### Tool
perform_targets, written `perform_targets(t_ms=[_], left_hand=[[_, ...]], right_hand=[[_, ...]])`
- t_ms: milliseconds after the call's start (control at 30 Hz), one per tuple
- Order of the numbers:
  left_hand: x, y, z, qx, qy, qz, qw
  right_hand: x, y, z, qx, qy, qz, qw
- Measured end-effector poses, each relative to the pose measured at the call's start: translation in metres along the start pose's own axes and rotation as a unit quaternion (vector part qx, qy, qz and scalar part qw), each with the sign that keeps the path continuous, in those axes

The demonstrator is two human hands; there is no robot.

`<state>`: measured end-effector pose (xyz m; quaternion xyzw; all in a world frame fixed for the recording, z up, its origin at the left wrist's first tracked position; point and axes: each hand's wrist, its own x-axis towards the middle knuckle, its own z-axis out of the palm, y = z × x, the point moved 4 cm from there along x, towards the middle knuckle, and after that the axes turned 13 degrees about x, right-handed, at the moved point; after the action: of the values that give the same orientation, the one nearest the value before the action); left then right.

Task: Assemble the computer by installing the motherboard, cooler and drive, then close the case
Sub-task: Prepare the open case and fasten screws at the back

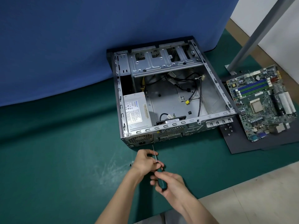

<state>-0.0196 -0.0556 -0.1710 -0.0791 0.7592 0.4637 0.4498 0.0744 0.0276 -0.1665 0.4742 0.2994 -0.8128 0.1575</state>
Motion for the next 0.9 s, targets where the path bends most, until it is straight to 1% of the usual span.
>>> perform_targets(t_ms=[33, 100, 133, 167, 200, 233, 267, 300, 333, 367, 400, 433, 467, 500, 533, 567, 600, 633, 667, 700, 733, 767, 800, 833, 867, 900], left_hand=[[0.001, 0.0, 0.001, 0.021, 0.021, -0.003, 1.0], [0.004, -0.001, 0.003, 0.049, 0.06, -0.013, 0.997], [0.004, -0.001, 0.002, 0.062, 0.075, -0.018, 0.995], [0.003, -0.001, 0.001, 0.084, 0.09, -0.023, 0.992], [0.001, 0.001, -0.002, 0.111, 0.1, -0.028, 0.988], [-0.002, 0.004, -0.004, 0.143, 0.105, -0.032, 0.984], [-0.007, 0.009, -0.007, 0.189, 0.109, -0.031, 0.975], [-0.013, 0.016, -0.01, 0.254, 0.115, -0.028, 0.96], [-0.021, 0.025, -0.013, 0.328, 0.131, -0.017, 0.935], [-0.03, 0.037, -0.016, 0.387, 0.153, 0.006, 0.909], [-0.039, 0.051, -0.018, 0.423, 0.18, 0.048, 0.887], [-0.05, 0.068, -0.019, 0.443, 0.222, 0.108, 0.862], [-0.063, 0.085, -0.023, 0.458, 0.282, 0.172, 0.825], [-0.076, 0.104, -0.031, 0.455, 0.376, 0.236, 0.772], [-0.087, 0.12, -0.041, 0.43, 0.474, 0.295, 0.71], [-0.094, 0.133, -0.052, 0.398, 0.558, 0.334, 0.647], [-0.091, 0.142, -0.064, 0.39, 0.593, 0.352, 0.61], [-0.079, 0.148, -0.076, 0.41, 0.578, 0.351, 0.612], [-0.063, 0.152, -0.088, 0.44, 0.535, 0.328, 0.643], [-0.046, 0.151, -0.097, 0.47, 0.479, 0.293, 0.681], [-0.032, 0.146, -0.103, 0.5, 0.432, 0.257, 0.705], [-0.022, 0.141, -0.105, 0.523, 0.409, 0.239, 0.709], [-0.017, 0.137, -0.105, 0.536, 0.404, 0.238, 0.702], [-0.015, 0.136, -0.104, 0.541, 0.409, 0.244, 0.693], [-0.013, 0.136, -0.103, 0.541, 0.416, 0.247, 0.688], [-0.013, 0.136, -0.103, 0.54, 0.425, 0.247, 0.683]], right_hand=[[0.001, 0.0, 0.0, -0.082, 0.02, -0.033, 0.996], [0.005, 0.001, 0.0, -0.251, 0.068, -0.12, 0.958], [0.006, 0.002, 0.0, -0.295, 0.082, -0.143, 0.941], [0.006, 0.003, -0.001, -0.28, 0.082, -0.147, 0.945], [0.006, 0.002, -0.002, -0.219, 0.074, -0.128, 0.965], [0.007, 0.004, -0.004, -0.148, 0.056, -0.088, 0.983], [0.006, 0.004, -0.004, -0.103, 0.038, -0.058, 0.992], [0.005, 0.003, -0.003, -0.088, 0.022, -0.049, 0.995], [0.004, 0.001, -0.003, -0.092, 0.019, -0.062, 0.994], [0.004, -0.001, -0.003, -0.102, 0.031, -0.093, 0.99], [0.004, -0.003, -0.002, -0.131, 0.052, -0.133, 0.981], [0.005, -0.005, -0.002, -0.181, 0.071, -0.187, 0.963], [0.006, -0.006, -0.001, -0.257, 0.092, -0.242, 0.931], [0.007, -0.007, 0.0, -0.333, 0.119, -0.283, 0.892], [0.007, -0.008, 0.003, -0.363, 0.136, -0.307, 0.869], [0.009, -0.006, 0.003, -0.364, 0.142, -0.319, 0.864], [0.01, -0.004, 0.003, -0.311, 0.131, -0.308, 0.889], [0.012, -0.003, 0.001, -0.208, 0.112, -0.276, 0.932], [0.015, 0.0, -0.001, -0.087, 0.087, -0.214, 0.969], [0.015, 0.002, 0.0, 0.015, 0.06, -0.15, 0.987], [0.014, 0.003, -0.002, 0.064, 0.043, -0.107, 0.991], [0.012, 0.002, -0.002, 0.068, 0.034, -0.085, 0.993], [0.011, -0.001, -0.003, 0.045, 0.044, -0.085, 0.994], [0.01, -0.004, -0.002, 0.014, 0.064, -0.104, 0.992], [0.01, -0.006, -0.002, -0.034, 0.083, -0.145, 0.985], [0.008, -0.009, 0.001, -0.093, 0.096, -0.203, 0.97]])
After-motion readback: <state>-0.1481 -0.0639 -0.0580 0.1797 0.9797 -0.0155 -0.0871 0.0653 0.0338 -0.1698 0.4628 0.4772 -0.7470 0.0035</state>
